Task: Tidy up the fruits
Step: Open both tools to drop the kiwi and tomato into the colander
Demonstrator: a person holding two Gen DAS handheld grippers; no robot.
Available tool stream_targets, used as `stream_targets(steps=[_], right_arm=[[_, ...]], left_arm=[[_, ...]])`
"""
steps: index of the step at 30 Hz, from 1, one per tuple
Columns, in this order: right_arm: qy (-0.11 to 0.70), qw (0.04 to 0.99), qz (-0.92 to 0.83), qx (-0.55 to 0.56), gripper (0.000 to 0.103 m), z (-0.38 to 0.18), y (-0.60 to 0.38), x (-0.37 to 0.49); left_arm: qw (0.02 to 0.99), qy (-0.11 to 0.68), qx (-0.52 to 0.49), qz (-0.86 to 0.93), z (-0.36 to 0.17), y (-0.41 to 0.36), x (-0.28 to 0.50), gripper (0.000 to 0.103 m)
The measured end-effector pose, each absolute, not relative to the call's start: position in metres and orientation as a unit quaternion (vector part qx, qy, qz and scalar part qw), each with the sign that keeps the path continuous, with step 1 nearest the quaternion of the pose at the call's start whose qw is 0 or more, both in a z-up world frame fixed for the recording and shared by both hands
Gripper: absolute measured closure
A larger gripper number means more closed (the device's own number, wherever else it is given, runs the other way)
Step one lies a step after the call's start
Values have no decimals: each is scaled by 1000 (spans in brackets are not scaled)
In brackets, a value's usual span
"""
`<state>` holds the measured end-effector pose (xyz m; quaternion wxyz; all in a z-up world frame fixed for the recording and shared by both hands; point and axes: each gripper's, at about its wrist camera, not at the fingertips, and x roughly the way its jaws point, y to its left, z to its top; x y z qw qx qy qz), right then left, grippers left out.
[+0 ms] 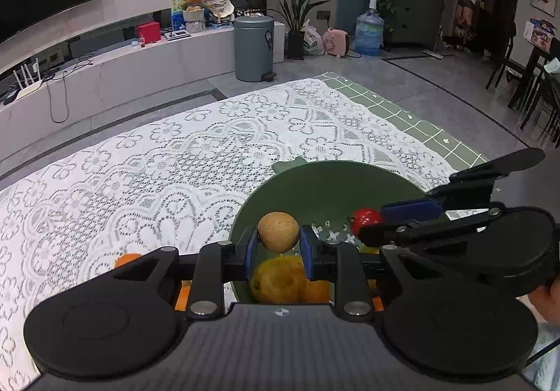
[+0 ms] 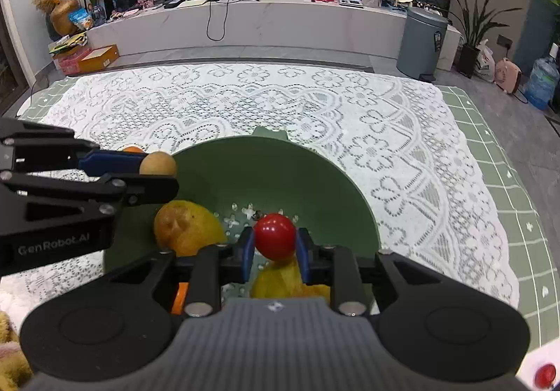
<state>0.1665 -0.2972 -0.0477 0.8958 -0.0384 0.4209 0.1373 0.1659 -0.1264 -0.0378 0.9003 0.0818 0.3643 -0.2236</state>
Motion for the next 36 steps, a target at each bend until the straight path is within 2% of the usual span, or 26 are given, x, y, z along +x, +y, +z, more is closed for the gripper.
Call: stream_targets(steps=[15,30,35,36], right_arm=[[441,882,143,-80,81,-78,-286,193],[436,878,151,-126,81,-84,-277,189],[436,878,153,-124,77,-84,-277,189],[436,878,154,-124,73,-84,-277,188]], left_arm=[[886,386,93,-240,-56,-132,195,74],[873,414,97,-240,-78,-145,206,74],[872,414,103,-241,-78,-147,204,74],[872,414,103,-241,-78,-147,204,74]])
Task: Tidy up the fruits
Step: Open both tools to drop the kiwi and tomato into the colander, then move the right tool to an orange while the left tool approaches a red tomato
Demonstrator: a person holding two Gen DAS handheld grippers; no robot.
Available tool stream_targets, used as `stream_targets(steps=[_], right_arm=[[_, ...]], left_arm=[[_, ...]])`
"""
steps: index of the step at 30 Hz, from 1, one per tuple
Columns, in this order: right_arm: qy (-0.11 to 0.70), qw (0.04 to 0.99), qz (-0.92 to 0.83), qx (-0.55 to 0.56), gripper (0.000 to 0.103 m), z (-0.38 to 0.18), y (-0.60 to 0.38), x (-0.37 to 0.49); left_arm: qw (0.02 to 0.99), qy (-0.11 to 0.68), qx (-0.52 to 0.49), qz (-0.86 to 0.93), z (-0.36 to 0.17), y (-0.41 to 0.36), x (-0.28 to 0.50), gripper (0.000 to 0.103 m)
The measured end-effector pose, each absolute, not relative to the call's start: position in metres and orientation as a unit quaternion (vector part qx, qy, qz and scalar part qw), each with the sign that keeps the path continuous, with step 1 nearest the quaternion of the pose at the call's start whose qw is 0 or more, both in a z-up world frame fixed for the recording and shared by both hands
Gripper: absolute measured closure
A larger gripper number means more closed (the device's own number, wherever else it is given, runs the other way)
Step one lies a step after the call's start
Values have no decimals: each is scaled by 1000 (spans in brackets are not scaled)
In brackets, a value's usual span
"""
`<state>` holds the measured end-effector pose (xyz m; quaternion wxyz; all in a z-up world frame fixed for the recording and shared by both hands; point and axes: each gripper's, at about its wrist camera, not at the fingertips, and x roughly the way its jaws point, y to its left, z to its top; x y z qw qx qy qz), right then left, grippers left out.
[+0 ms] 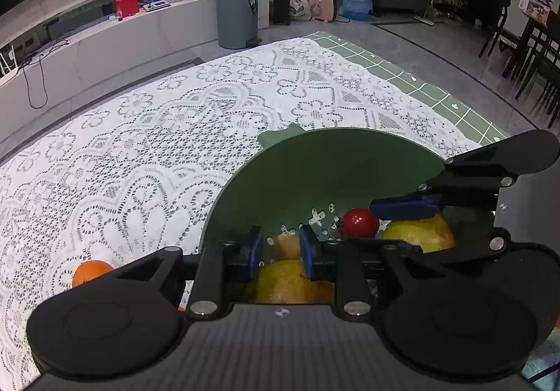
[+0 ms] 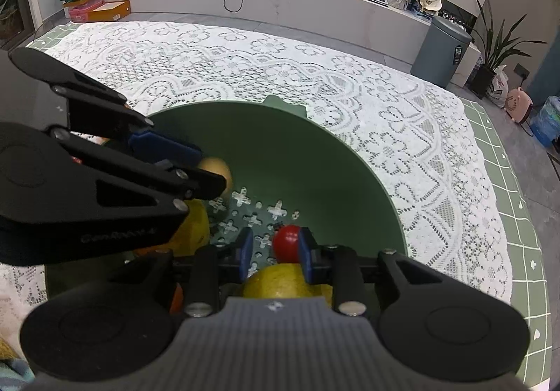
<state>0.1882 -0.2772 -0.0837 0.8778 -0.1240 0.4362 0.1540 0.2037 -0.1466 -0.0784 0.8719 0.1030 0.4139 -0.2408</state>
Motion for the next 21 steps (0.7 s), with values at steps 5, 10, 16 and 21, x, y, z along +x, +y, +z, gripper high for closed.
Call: stream_targets(steps=[5,10,16,21], right_arm=[[435,878,155,-129,66,-81,-276,184],[434,880,147,-126,47,-76,-279,181],[426,888,130,-116,36,-64,-282,167],[418,897,116,-87,32,-49,-283,155]], left_arm=[[870,415,105,-243,-78,-147,200,69],[876,409,90,-239,-71,-144,191,56],[889,395,56,-223,-52,-130,174,50],[898,390,29,-203,-32,-112,163,48]])
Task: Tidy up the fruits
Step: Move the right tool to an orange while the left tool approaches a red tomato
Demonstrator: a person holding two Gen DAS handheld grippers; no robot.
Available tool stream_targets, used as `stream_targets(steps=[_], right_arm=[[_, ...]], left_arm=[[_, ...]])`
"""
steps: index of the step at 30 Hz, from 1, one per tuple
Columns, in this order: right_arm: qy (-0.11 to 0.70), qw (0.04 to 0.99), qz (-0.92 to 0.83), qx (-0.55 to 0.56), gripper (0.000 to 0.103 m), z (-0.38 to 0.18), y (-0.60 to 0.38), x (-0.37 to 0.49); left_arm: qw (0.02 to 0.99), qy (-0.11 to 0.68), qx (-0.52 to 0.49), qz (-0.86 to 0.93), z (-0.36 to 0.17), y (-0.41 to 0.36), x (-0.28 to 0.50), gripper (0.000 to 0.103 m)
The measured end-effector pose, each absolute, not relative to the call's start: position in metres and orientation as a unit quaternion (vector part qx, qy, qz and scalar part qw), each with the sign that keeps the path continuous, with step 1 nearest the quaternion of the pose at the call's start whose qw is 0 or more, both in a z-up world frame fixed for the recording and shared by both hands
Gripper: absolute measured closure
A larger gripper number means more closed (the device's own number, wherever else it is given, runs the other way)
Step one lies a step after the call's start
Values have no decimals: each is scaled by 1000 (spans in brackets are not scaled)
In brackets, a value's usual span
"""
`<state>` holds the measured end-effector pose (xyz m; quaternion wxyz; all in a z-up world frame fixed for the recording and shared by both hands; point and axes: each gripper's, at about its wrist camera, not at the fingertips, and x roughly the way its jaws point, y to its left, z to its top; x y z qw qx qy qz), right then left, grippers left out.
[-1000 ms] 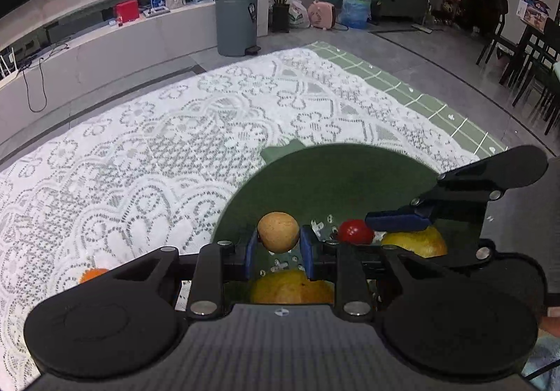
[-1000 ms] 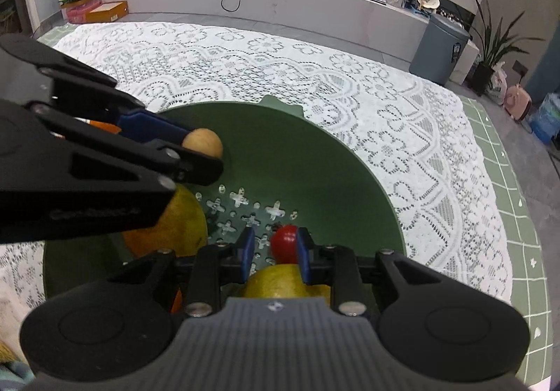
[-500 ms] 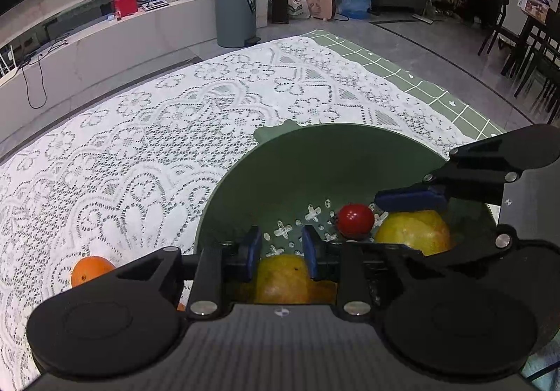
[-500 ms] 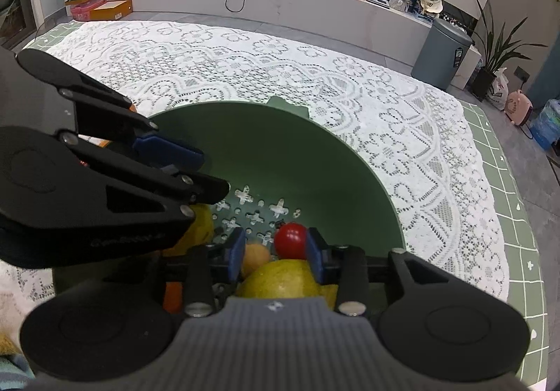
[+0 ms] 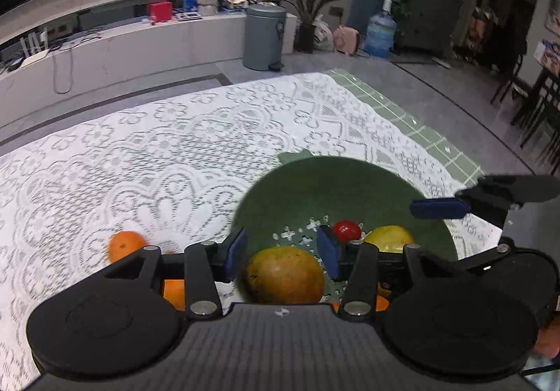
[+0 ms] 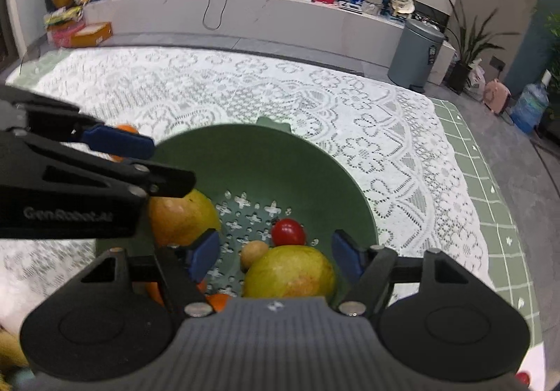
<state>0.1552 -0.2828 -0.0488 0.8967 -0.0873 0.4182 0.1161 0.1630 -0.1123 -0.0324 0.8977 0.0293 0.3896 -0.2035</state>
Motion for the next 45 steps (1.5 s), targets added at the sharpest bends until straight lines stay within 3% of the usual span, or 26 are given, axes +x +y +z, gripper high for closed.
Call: stream_targets(steps=[10,18,26,39,45], right_arm=[[395,912,106,16,27,-30,-267,128],[361,924,118,37,27,-31,-231,115],[301,943,141,-8,27,-29,-190,101],[275,942,164,-98,27,-44,-140,107],[282,936,164,-132,39,-59,-123,118]], left_arm=[[912,379,11,-155,-14,-67,139,47],[919,372,9,-131,-15,-27,124,47],[923,371,-20,-104,-29,17,124,46],[917,381,-50,-104,-57,58,133,46],[913,388,-79,-99,-66,76,138,46]])
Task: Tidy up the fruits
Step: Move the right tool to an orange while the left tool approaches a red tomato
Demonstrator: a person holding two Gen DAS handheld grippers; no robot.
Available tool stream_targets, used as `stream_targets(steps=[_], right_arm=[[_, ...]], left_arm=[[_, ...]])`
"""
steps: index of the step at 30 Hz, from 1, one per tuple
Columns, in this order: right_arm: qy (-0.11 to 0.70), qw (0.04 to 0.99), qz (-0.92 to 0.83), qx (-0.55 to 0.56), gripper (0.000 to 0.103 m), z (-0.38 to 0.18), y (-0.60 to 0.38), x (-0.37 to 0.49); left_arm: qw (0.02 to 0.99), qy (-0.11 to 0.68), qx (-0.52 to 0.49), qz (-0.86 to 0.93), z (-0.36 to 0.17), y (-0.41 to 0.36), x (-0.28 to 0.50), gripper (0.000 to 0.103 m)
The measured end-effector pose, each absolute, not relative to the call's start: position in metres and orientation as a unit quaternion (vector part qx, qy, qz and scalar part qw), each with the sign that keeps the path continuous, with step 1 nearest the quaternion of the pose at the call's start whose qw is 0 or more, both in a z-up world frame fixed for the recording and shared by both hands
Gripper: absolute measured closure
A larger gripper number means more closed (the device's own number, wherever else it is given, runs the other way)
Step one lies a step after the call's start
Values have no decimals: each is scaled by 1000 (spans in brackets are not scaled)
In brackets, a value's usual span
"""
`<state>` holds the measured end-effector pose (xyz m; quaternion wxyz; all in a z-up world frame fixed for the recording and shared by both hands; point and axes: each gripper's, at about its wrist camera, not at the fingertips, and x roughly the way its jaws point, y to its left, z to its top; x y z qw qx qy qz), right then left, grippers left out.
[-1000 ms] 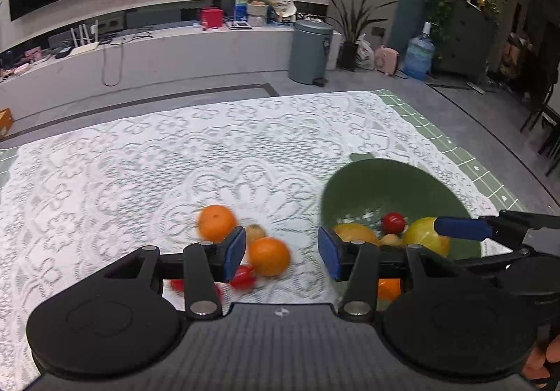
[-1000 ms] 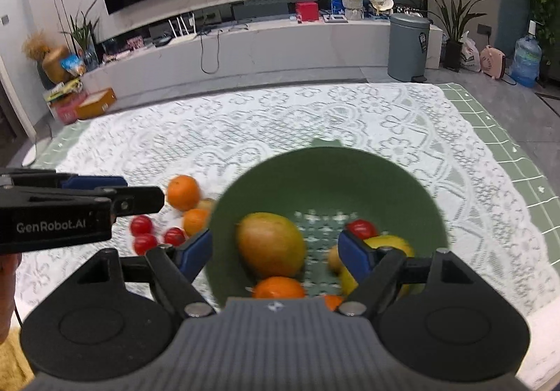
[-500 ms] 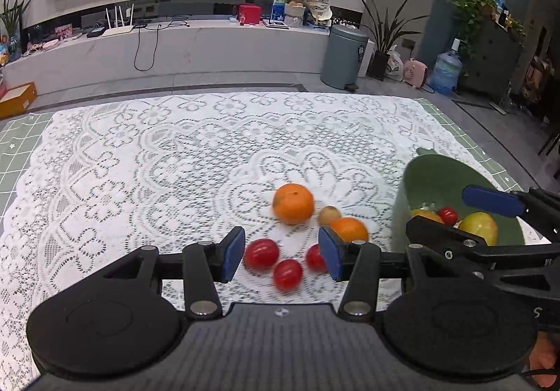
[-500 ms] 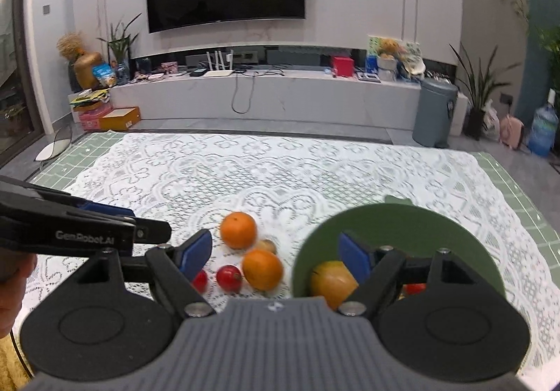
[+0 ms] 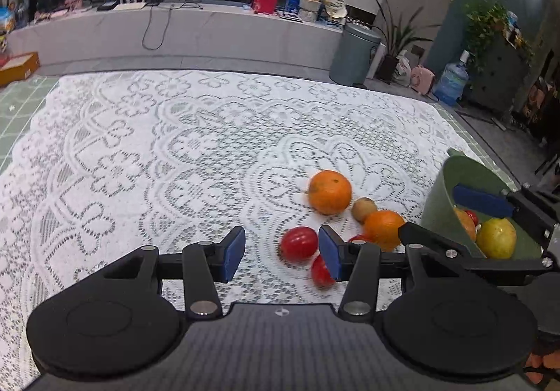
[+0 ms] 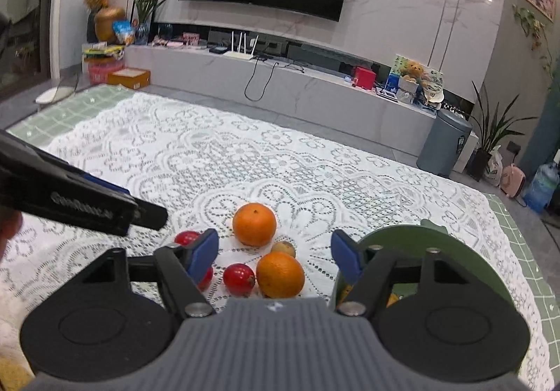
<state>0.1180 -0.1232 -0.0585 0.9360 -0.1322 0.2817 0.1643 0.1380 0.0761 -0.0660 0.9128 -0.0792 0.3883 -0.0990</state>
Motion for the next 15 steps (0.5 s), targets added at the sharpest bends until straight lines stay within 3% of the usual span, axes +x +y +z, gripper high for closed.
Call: stream_targets(steps=[7,15], right_arm=[[296,925,170,-165,55,-75,-110,129],[306,911,156,-227,60,-90,-96,134]], left_arm=[[900,403,-130,-99,-78,91,146,46],[895,420,-95,-119,-90,70,152,50]])
